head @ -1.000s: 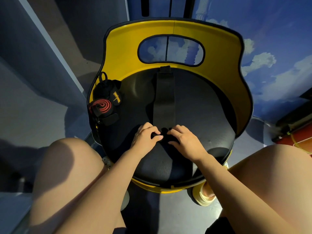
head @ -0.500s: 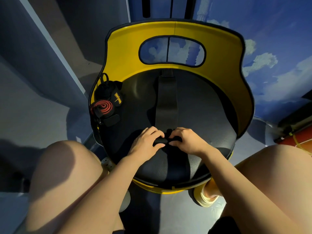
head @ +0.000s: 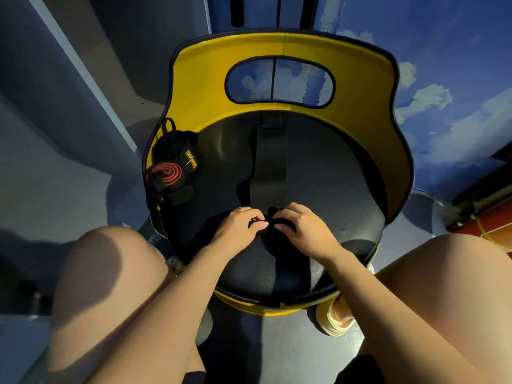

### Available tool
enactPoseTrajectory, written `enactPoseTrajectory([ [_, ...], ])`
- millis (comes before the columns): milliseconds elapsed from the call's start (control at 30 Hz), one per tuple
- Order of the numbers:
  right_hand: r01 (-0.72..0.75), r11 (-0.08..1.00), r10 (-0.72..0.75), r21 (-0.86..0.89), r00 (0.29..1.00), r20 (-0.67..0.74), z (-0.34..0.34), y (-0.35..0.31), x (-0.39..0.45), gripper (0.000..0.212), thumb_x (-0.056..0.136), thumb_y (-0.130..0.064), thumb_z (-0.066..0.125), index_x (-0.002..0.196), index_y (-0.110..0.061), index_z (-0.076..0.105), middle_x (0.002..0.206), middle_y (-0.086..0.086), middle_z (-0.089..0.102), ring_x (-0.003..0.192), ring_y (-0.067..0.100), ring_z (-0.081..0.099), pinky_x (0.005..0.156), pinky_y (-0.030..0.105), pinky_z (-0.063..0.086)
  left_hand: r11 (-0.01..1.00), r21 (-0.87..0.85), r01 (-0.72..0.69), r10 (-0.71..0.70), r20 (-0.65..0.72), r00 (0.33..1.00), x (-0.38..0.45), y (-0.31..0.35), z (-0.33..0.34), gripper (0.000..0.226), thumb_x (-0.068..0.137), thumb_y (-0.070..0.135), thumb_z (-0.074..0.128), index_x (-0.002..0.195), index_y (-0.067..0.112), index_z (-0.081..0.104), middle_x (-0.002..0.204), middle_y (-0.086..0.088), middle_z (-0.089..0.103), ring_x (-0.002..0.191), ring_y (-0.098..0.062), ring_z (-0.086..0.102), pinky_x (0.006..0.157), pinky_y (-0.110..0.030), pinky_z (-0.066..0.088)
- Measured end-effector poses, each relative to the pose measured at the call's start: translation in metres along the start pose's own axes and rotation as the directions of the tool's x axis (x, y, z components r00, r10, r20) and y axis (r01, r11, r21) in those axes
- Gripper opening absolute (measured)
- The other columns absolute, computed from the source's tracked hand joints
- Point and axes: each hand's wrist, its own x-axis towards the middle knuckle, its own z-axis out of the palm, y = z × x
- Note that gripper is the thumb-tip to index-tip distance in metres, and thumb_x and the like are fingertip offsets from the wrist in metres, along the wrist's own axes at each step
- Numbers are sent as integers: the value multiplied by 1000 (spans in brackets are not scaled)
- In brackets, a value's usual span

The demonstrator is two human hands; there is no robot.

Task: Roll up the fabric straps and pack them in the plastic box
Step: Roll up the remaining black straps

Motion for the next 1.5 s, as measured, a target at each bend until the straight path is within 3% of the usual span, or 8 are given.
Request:
enactPoseTrajectory([
  [233, 178, 973, -178, -144, 984, 15, 4, -2, -7, 29, 84, -30, 66, 107, -14, 61, 105, 0, 59, 98, 21, 54, 72, 38, 53, 988, -83, 127, -119, 103, 988, 5, 1, 1, 23, 95, 26, 50, 106, 11, 65, 106, -1, 53, 102, -16, 50, 83, -24, 36],
  [400, 131, 990, -127, -50, 990, 64, 1, -1, -1, 29, 84, -26, 67, 107, -8, 64, 106, 4, 61, 99, 22, 56, 85, 31, 46, 948, -309, 77, -120, -124, 985, 13, 1, 0, 17, 91, 14, 57, 105, 19, 65, 114, 2, 42, 100, -9, 50, 85, -20, 36],
  [633, 19, 998, -33, 66, 976, 214, -4, 1, 5, 27, 81, -26, 70, 102, -10, 64, 106, 1, 60, 100, 18, 56, 88, 31, 45, 850, -521, 81, -104, -15, 994, 34, 8, -3, 37, 92, 2, 53, 121, 22, 60, 129, 3, 54, 129, -13, 39, 97, -20, 31],
  [867, -18, 993, -21, 117, 944, 329, -8, 4, 7, 24, 80, -26, 72, 97, -10, 65, 99, -2, 57, 94, 15, 54, 84, 24, 42, 967, -229, 113, -128, -52, 990, 43, 6, 14, 52, 92, 9, 55, 134, 39, 48, 145, -1, 38, 132, -18, 37, 102, -21, 29],
  [1000, -5, 992, -37, 122, 940, 340, -10, 4, 9, 22, 81, -26, 71, 96, -10, 64, 96, -5, 53, 90, 11, 50, 82, 23, 41, 981, 171, 92, -88, -32, 996, 45, 7, 16, 52, 97, 23, 48, 143, 41, 30, 158, 13, 12, 137, -15, 23, 109, -34, 19],
  [1200, 12, 995, -42, 98, 952, 305, -6, 3, 5, 22, 85, -26, 67, 100, -10, 64, 102, 0, 54, 99, 17, 52, 86, 23, 40, 933, 355, 58, -100, 100, 990, 39, 4, 14, 53, 102, 30, 30, 150, 36, 8, 159, 6, -12, 146, -23, -11, 116, -50, -1],
  [1367, 0, 996, -23, 87, 964, 265, -4, 3, 6, 21, 86, -22, 66, 101, -8, 65, 104, 2, 52, 96, 17, 51, 85, 21, 38, 979, 204, -24, 40, -74, 996, 16, 10, -1, 28, 96, 28, 48, 124, 25, 55, 135, 5, 44, 126, -17, 40, 98, -32, 38],
  [1500, -10, 997, -11, 75, 963, 270, -5, 3, 9, 22, 86, -24, 65, 101, -9, 66, 97, -1, 50, 91, 17, 52, 79, 22, 38, 957, 261, -126, 96, 125, 988, -3, 11, -10, 32, 81, 49, 64, 104, 28, 55, 111, 10, 48, 102, -11, 44, 84, -32, 42],
])
